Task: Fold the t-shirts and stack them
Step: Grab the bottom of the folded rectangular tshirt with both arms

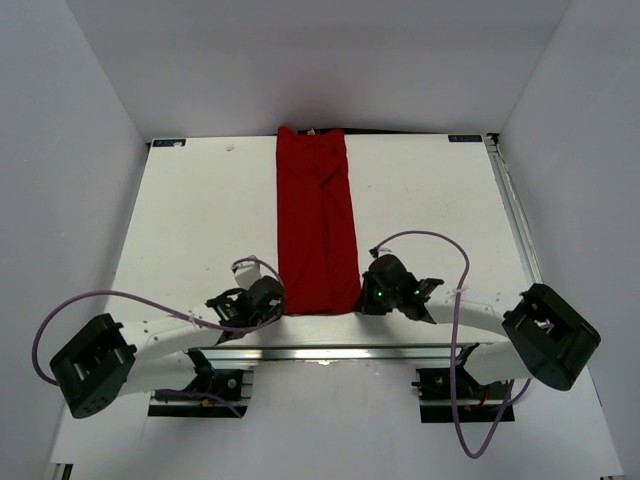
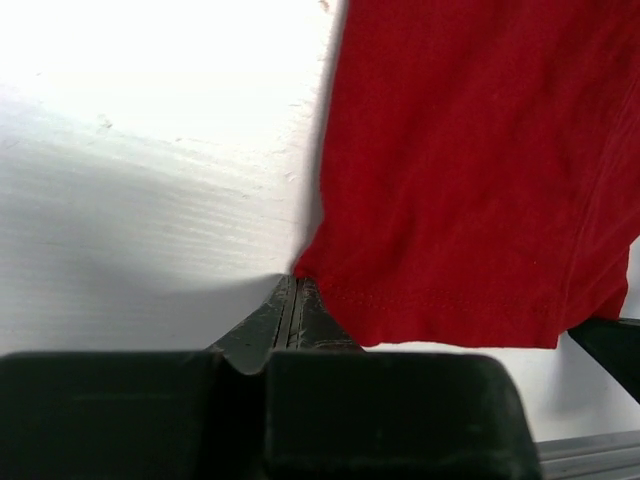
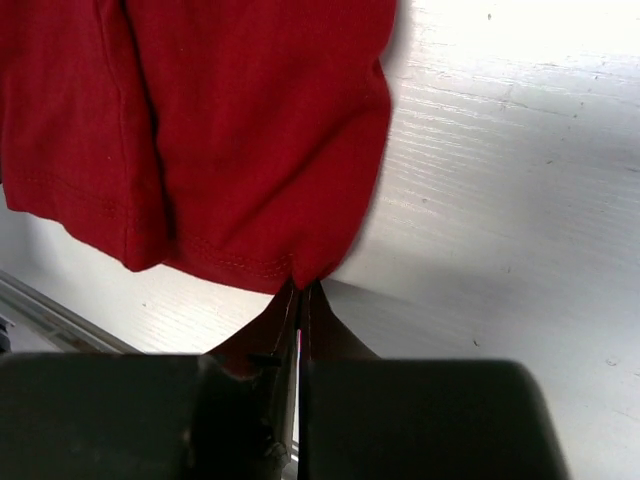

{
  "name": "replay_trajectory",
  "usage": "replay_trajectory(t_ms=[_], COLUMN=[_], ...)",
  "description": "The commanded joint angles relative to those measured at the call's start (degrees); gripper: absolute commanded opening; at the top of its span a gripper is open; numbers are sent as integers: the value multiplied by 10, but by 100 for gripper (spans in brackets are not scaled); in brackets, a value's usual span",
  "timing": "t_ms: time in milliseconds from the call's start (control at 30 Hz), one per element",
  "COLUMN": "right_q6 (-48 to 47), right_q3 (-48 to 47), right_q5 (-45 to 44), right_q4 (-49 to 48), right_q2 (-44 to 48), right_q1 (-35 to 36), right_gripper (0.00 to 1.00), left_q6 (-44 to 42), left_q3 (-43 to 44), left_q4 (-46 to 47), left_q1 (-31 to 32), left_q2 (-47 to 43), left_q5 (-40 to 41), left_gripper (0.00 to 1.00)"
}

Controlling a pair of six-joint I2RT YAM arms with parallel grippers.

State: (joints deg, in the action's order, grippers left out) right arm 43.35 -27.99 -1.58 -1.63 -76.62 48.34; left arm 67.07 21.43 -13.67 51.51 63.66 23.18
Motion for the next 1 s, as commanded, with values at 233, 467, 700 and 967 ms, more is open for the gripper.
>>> replay_trajectory(t_ms=[233, 467, 700, 967], right_q6=[-16, -14, 14, -22], right_q3=[28, 22, 12, -117], right_q5=[11, 48, 30, -32], right_q4=[80, 145, 219, 321], right_q2=[71, 135, 184, 206], right_q1=[7, 52, 99, 100], right_gripper=[0, 0, 0, 0], left_q6=[-13, -5, 98, 92], left_q3=[8, 1, 34, 206], left_q4=[-96, -122, -137, -308], left_q1=[1, 32, 200, 212], left_q2=[-98, -131, -88, -58], left_q5=[14, -9, 66, 214], left_gripper=[0, 0, 0, 0])
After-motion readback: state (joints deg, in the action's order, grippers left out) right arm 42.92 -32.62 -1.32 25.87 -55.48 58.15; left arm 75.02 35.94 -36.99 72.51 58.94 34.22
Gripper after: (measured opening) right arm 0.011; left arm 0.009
